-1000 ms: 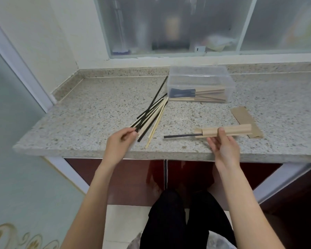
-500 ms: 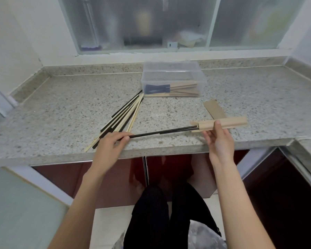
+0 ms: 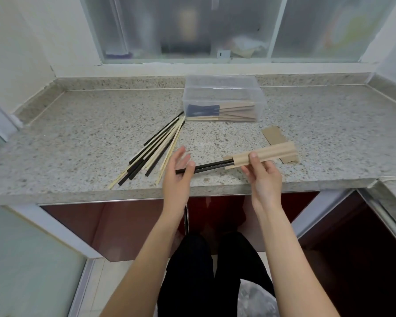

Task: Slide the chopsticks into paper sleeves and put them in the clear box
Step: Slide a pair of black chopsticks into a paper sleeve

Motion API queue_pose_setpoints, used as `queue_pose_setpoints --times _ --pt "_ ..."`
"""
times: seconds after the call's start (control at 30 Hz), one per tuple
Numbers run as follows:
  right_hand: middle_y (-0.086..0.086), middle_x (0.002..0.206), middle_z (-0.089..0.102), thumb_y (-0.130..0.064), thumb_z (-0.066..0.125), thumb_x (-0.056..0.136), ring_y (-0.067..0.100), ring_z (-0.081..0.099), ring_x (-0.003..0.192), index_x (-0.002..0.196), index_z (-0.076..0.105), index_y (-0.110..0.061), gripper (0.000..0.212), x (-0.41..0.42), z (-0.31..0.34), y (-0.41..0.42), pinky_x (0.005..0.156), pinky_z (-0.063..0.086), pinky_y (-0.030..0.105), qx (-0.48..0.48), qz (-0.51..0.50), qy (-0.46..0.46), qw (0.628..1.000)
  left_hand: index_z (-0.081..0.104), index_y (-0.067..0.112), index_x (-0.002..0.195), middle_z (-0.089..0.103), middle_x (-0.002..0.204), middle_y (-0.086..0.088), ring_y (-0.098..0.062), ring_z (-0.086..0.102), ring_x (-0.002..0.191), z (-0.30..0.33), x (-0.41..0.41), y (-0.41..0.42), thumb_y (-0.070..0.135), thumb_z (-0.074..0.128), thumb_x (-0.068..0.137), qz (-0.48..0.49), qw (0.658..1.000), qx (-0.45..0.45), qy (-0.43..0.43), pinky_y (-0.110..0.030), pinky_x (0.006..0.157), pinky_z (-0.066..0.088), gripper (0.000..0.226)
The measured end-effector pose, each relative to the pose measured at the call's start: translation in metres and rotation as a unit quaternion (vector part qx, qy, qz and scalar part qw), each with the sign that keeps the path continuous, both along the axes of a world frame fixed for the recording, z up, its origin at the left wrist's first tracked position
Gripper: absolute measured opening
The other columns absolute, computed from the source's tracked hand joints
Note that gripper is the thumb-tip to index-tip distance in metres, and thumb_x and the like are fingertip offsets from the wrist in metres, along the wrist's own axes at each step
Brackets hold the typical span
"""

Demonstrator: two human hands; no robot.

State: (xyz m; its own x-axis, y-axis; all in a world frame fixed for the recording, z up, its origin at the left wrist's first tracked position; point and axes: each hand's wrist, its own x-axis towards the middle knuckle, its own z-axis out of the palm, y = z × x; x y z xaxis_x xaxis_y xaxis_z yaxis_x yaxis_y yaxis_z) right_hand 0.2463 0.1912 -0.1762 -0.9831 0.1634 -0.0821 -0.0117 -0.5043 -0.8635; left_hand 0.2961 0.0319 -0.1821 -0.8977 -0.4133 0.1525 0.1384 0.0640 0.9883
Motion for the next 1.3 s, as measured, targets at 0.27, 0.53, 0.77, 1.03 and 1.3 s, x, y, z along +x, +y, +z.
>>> queue_pose_setpoints --times 0.27,0.53,0.77,1.03,1.3 --pt "-0.004 0.083 0.069 -0.013 0.060 0.092 0.004 0.066 0.079 0.091 0.064 -0.007 0.007 0.000 0.001 -0.003 0.072 0.054 0.017 -0.023 -0.055 -0.005 0.998 0.024 0.026 0.148 0.034 0.138 0.022 0.000 0.031 0.132 -0.002 -0.007 0.011 0.022 0.043 0.100 -0.053 0.997 0.032 -0.045 -0.017 0.103 0.024 0.051" --pt "0.001 0.092 0.070 -0.023 0.052 0.096 0.011 0.069 0.079 0.102 0.061 -0.008 0.019 -0.053 0.031 -0.005 0.073 0.055 0.020 0.019 0.030 -0.004 0.999 0.064 0.024 0.107 0.067 0.114 0.000 -0.006 0.066 0.097 0.030 -0.059 -0.032 0.010 0.058 0.091 -0.033 0.999 -0.028 -0.033 -0.025 0.090 0.052 0.023" --pt "0.008 0.097 0.057 -0.008 0.057 0.092 0.013 0.061 0.077 0.103 0.051 -0.014 0.014 -0.154 0.064 0.023 0.067 0.055 0.022 0.084 -0.075 0.023 0.993 0.057 0.014 0.105 0.066 0.106 -0.016 -0.015 0.068 0.083 0.062 -0.161 -0.071 0.003 0.059 0.089 -0.041 0.999 0.025 -0.015 -0.024 0.081 0.054 0.019" --pt "0.010 0.086 0.064 -0.010 0.064 0.087 0.021 0.064 0.072 0.096 0.061 -0.009 0.010 -0.245 0.061 0.020 0.077 0.058 0.038 0.384 -0.061 0.026 0.921 0.065 0.010 0.104 0.067 0.103 -0.004 -0.012 0.061 0.090 0.057 -0.244 -0.068 0.014 0.067 0.085 0.145 0.973 -0.176 -0.021 -0.018 0.083 0.045 0.020" --pt "0.019 0.120 0.063 -0.020 0.042 0.098 0.035 0.056 0.111 0.134 0.048 -0.006 0.039 -0.265 0.065 0.024 0.090 0.045 0.040 0.712 0.023 0.088 0.696 0.050 0.009 0.134 0.053 0.133 -0.016 -0.026 0.037 0.132 0.038 -0.263 -0.074 0.025 0.043 0.098 0.108 0.876 -0.469 -0.041 -0.037 0.106 0.029 0.039"
